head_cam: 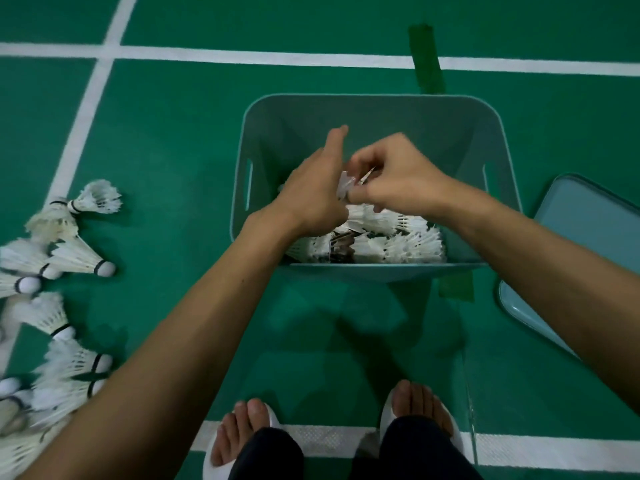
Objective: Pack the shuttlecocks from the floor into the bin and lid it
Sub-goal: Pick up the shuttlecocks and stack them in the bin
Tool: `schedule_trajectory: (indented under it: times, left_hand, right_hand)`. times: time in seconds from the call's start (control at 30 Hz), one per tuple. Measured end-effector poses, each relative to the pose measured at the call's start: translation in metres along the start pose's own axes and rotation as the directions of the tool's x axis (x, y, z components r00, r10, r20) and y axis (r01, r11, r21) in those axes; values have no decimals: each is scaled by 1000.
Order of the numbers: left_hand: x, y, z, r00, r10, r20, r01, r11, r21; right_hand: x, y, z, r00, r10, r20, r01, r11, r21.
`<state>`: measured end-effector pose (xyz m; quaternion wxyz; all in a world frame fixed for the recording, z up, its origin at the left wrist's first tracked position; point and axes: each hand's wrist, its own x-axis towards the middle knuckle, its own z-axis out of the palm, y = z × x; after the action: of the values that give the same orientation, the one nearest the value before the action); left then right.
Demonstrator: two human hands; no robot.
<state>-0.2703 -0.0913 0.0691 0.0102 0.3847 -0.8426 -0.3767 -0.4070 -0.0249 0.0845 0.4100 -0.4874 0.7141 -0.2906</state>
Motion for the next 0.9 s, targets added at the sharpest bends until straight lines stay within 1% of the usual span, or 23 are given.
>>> schedule_trajectory:
  times: [0.07, 0.13, 0.23, 0.3, 0.33, 0.37, 0.43, 0.47, 0.5, 0.57, 0.7, 0.8, 0.9]
  left_hand:
    - [0, 0, -5, 999, -12, -37, 13, 1000, 20]
    - [-2, -2, -7, 998, -30, -54, 33, 998, 47]
    - [-4, -2, -1, 984, -123, -125, 139, 982, 128]
    - [-7, -2, 2, 963, -213, -166, 242, 954, 179]
    - [-10, 0, 1, 954, -262, -145, 286, 940, 186]
    - [-12, 1, 0, 948, -305, -87, 316, 925, 209]
    - [-21, 2, 1, 925, -368, 95, 324, 894, 309]
    - [-25, 1, 2, 910, -382, 161, 305, 880, 364]
    - [-28, -1, 3, 901, -385, 198, 283, 870, 405]
    - [-28, -6, 2, 897, -381, 225, 261, 867, 425]
    - [-14, -13, -5, 912, -347, 218, 212, 856, 472]
    - [-4, -11, -11, 908, -327, 264, 153, 843, 516]
    - [5, -12, -15, 879, -364, 308, 156, 830, 535]
  right_hand:
    - [11, 5, 10, 997, -47, 64, 50, 998, -43]
    - [23, 15, 15, 997, -55, 52, 59, 996, -62]
    - [40, 30, 23, 999, -3, -41, 2, 1000, -26]
    - [53, 38, 30, 987, 98, -130, -88, 993, 83]
    - [58, 39, 32, 977, 152, -150, -128, 979, 158]
    - [63, 37, 33, 969, 199, -145, -161, 957, 240]
    - [71, 28, 35, 958, 267, -107, -210, 903, 376]
    - [76, 25, 36, 952, 283, -112, -219, 893, 394]
    - [81, 21, 37, 950, 286, -128, -217, 896, 386]
    - [92, 17, 48, 956, 272, -113, -221, 916, 334]
    - [111, 25, 68, 972, 226, -61, -215, 966, 142]
    - [115, 32, 63, 980, 196, -13, -194, 976, 98]
    - [110, 26, 52, 979, 193, 71, -198, 977, 82]
